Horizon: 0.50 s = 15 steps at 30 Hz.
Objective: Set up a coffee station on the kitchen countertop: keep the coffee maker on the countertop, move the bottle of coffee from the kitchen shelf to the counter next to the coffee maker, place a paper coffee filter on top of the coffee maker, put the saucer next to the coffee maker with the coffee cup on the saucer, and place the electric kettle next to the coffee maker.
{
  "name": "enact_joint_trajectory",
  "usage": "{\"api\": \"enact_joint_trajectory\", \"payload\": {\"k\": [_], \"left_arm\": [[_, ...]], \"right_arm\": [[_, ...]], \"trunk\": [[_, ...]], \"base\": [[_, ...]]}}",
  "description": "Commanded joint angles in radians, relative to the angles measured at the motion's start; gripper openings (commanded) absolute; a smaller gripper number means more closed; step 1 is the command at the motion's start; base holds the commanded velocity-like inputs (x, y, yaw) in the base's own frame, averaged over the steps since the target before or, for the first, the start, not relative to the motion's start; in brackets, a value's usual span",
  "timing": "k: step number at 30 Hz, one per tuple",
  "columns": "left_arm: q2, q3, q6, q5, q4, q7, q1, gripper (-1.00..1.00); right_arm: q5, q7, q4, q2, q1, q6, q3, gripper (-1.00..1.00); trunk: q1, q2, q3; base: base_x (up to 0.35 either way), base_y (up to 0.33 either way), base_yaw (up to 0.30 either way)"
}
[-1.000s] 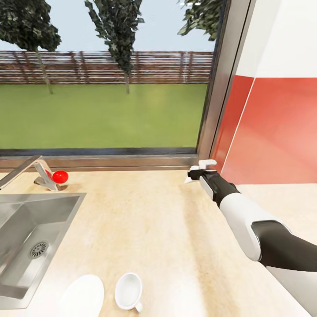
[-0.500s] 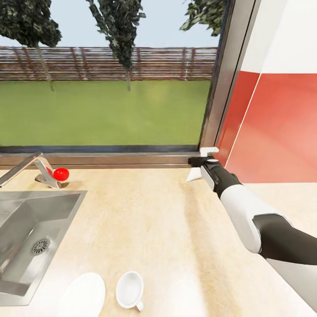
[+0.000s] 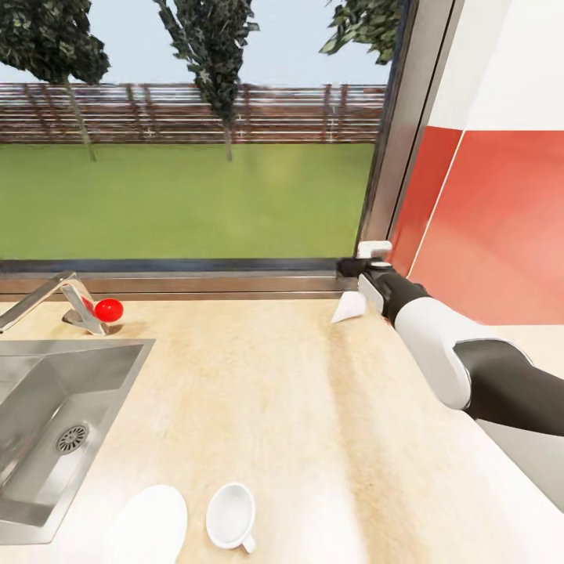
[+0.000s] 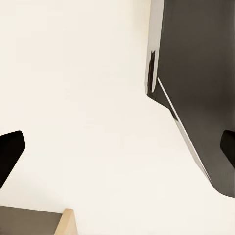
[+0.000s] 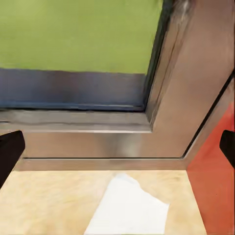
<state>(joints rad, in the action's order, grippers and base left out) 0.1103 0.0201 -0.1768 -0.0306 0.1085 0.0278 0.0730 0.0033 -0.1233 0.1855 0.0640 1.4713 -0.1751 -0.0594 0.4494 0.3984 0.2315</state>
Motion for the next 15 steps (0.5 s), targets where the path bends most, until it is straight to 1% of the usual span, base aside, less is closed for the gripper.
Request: {"api": "enact_joint_trajectory", "payload": {"k": [1, 4, 15], "left_arm": [[0.000, 0.001, -0.001, -0.003, 0.002, 0.000, 0.001, 1.00], [0.000, 0.001, -0.001, -0.003, 0.002, 0.001, 0.001, 1.00], [0.000, 0.001, -0.001, -0.003, 0.002, 0.001, 0.001, 1.00]], "right_arm": [[0.000, -0.004, 0.049, 0.000, 0.001, -0.009, -0.006, 1.00], [0.000, -0.004, 0.098, -0.001, 0.001, -0.012, -0.006, 1.00], [0.003, -0.004, 0.111, -0.008, 0.002, -0.012, -0.007, 1.00]], "trunk": [[0.001, 0.002, 0.002], [0.001, 0.002, 0.002], [0.001, 0.002, 0.002]], "base": [[0.000, 0.000, 0.000], [0.000, 0.000, 0.000], [0.000, 0.000, 0.000]]}}
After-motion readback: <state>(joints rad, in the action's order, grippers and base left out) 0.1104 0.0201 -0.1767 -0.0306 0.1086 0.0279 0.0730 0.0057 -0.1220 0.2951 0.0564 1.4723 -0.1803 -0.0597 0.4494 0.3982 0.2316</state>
